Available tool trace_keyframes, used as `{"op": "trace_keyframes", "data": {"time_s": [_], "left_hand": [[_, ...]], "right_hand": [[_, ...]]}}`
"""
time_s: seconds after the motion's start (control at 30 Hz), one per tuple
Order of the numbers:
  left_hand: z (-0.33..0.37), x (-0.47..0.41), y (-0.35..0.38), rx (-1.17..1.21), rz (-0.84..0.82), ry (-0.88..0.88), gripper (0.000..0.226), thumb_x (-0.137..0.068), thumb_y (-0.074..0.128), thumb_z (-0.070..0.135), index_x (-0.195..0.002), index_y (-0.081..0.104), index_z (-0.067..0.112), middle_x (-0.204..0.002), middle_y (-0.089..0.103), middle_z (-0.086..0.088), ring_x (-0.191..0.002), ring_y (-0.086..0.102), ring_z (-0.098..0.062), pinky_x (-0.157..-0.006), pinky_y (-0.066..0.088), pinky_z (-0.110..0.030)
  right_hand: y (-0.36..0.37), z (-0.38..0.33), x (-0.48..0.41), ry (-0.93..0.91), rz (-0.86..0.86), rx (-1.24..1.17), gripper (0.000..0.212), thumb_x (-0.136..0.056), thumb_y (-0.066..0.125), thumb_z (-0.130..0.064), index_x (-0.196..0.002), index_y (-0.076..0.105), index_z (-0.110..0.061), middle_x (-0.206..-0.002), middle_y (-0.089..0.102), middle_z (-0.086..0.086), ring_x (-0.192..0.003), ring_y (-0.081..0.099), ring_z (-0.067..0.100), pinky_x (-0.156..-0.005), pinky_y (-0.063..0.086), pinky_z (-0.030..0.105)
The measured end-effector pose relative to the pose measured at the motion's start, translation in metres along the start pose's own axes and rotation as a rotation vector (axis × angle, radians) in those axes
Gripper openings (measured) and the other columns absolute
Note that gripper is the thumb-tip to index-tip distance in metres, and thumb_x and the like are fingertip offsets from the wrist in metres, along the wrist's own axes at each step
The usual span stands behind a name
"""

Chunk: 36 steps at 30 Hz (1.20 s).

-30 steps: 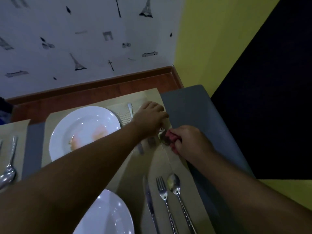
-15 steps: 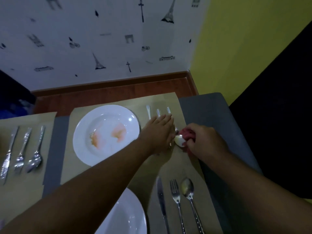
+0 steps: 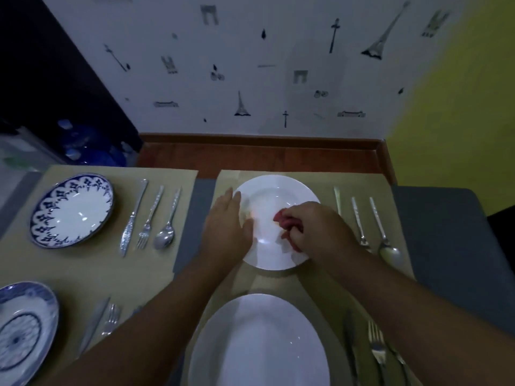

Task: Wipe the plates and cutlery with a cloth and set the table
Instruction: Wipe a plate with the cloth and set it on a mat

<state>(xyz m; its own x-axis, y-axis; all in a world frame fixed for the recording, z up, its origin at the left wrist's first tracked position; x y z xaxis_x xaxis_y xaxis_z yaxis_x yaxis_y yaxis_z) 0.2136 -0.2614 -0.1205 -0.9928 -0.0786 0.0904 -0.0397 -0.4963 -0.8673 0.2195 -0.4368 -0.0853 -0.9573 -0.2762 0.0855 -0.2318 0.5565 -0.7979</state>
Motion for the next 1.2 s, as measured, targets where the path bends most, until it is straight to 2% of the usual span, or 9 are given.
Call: {"op": "trace_keyframes", "data": {"time_s": [0.17,0.33,0.4,0.53,0.77,0.83,0.97,1.1,1.2], "left_hand": [[-0.062,-0.005,0.014,0.607,-0.129,-0.452,0.055,-0.097,0.062,0.024,-0.147,0.042,0.013,-0.141,0.055,-0.009,-0.116,0.062,-0.031,-0.084,0.058,-0.040],[-0.073,-0.004,0.036,0.829,-0.362,-0.609,0.025,-0.097,0.060,0.011,-0.121,0.065,0.014,-0.108,0.072,-0.009,-0.091,0.073,-0.027,-0.073,0.063,-0.047],[-0.072,0.000,0.037,0.890,-0.404,-0.615,0.024,-0.096,0.061,0.008,-0.119,0.065,0.015,-0.106,0.074,-0.009,-0.090,0.075,-0.027,-0.075,0.062,-0.050],[-0.069,0.016,0.030,0.968,-0.408,-0.561,0.024,-0.096,0.060,0.006,-0.117,0.066,0.018,-0.106,0.075,-0.007,-0.091,0.075,-0.025,-0.078,0.061,-0.053],[-0.046,0.040,0.015,0.926,-0.397,-0.393,0.024,-0.097,0.057,0.010,-0.117,0.070,0.015,-0.100,0.076,-0.008,-0.089,0.074,-0.028,-0.072,0.063,-0.048],[-0.045,0.040,0.003,0.935,-0.357,-0.376,0.024,-0.099,0.054,0.010,-0.117,0.069,0.014,-0.098,0.076,-0.009,-0.086,0.074,-0.028,-0.069,0.062,-0.045],[-0.051,0.050,-0.012,0.930,-0.348,-0.365,0.024,-0.101,0.052,0.011,-0.117,0.069,0.013,-0.094,0.076,-0.011,-0.082,0.074,-0.026,-0.064,0.061,-0.039],[-0.045,0.072,-0.009,0.925,-0.361,-0.363,0.023,-0.101,0.051,0.010,-0.111,0.071,0.015,-0.091,0.076,-0.009,-0.078,0.074,-0.023,-0.062,0.061,-0.039],[-0.040,0.083,-0.006,0.945,-0.355,-0.364,0.024,-0.101,0.049,0.009,-0.108,0.072,0.013,-0.090,0.076,-0.011,-0.072,0.072,-0.022,-0.059,0.059,-0.037]], "right_hand": [[0.027,-0.009,-0.018,-0.009,-0.036,0.066,0.030,-0.091,0.061,-0.014,-0.113,0.073,-0.029,-0.107,0.072,-0.011,-0.089,0.063,0.006,-0.079,0.041,0.010],[0.057,-0.009,-0.017,-0.028,-0.108,0.145,0.032,-0.090,0.065,-0.025,-0.120,0.065,-0.033,-0.117,0.066,-0.010,-0.102,0.062,0.014,-0.092,0.048,0.025],[0.062,-0.008,-0.014,-0.015,-0.124,0.197,0.038,-0.091,0.064,-0.021,-0.128,0.060,-0.029,-0.125,0.060,-0.006,-0.107,0.060,0.016,-0.096,0.047,0.025],[0.067,-0.003,-0.004,0.055,-0.172,0.123,0.042,-0.098,0.054,-0.014,-0.140,0.051,-0.017,-0.129,0.058,-0.003,-0.094,0.053,-0.002,-0.082,0.035,-0.003],[0.041,-0.049,-0.001,0.010,0.002,-0.201,0.029,-0.101,0.045,-0.017,-0.108,0.072,-0.014,-0.092,0.073,0.000,-0.068,0.063,0.001,-0.062,0.049,0.009],[0.050,-0.065,0.011,-0.032,-0.063,-0.218,0.028,-0.101,0.045,-0.020,-0.105,0.073,-0.017,-0.090,0.073,-0.003,-0.072,0.064,0.002,-0.067,0.053,0.016],[0.058,-0.085,0.059,-0.193,-0.125,-0.081,0.021,-0.090,0.062,-0.002,-0.109,0.073,-0.002,-0.105,0.072,0.007,-0.092,0.054,-0.013,-0.097,0.027,-0.002],[0.058,-0.090,0.080,-0.302,-0.140,0.021,0.019,-0.090,0.063,-0.012,-0.104,0.076,-0.016,-0.100,0.073,-0.005,-0.091,0.058,-0.001,-0.097,0.034,0.004],[0.039,-0.094,0.060,-0.290,-0.014,0.171,0.023,-0.082,0.068,-0.010,-0.098,0.076,-0.025,-0.094,0.074,-0.009,-0.085,0.059,0.002,-0.081,0.029,-0.002]]}}
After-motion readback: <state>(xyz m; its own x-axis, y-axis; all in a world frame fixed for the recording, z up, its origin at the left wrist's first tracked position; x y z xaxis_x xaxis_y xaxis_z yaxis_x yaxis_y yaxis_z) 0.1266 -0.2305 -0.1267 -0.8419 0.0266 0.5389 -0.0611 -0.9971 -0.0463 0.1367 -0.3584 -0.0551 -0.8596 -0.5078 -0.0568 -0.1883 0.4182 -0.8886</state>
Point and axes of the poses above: each hand's wrist, its own x-axis away from the middle knuckle, its own y-axis out of the palm, z = x × y, the point moved 10 cm from there along -x, towards the middle knuckle
